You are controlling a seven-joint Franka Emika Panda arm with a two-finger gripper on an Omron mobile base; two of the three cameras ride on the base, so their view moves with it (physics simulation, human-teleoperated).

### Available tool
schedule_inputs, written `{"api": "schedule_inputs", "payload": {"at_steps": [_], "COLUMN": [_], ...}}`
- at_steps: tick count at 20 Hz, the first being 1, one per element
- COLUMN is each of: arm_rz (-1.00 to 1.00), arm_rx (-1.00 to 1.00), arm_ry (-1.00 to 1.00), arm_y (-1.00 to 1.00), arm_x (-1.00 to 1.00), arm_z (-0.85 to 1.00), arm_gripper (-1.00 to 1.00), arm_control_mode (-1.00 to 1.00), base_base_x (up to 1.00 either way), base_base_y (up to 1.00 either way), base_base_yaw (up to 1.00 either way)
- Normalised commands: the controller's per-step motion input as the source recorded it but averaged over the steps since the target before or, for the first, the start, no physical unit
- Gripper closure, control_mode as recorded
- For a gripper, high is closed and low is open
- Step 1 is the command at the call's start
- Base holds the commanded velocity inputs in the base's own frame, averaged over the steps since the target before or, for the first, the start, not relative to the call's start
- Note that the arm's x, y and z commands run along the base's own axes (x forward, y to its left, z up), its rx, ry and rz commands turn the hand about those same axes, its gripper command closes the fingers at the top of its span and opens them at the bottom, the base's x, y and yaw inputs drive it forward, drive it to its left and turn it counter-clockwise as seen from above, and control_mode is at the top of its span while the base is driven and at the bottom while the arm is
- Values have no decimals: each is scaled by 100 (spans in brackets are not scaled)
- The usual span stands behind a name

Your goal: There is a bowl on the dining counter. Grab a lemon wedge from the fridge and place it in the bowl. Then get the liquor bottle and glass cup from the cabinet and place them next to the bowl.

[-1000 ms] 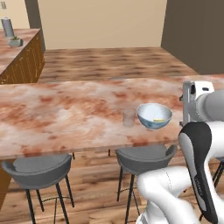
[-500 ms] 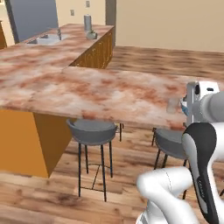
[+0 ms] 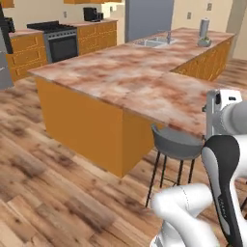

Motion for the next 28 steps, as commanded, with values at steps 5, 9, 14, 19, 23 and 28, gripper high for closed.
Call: {"api": "schedule_inputs", "payload": {"at_steps": [5, 9, 14, 19, 23, 28], "arm_rz": [0, 0, 0, 0, 0, 0], "arm_rx": [0, 0, 0, 0, 0, 0], "arm_ry": [0, 0, 0, 0, 0, 0], "arm_y": [0, 0, 0, 0, 0, 0], "arm_x": [0, 0, 0, 0, 0, 0], "arm_z": [0, 0, 0, 0, 0, 0], "arm_gripper": [-100, -100, -100, -100, -100, -100], "arm_control_mode": [100, 100, 100, 100, 100, 100], "base_base_x": [34, 66, 88, 98, 100, 100], "base_base_y": [96, 100, 90, 84, 68, 55], "base_base_yaw": [58, 48, 39, 31, 25, 7]}}
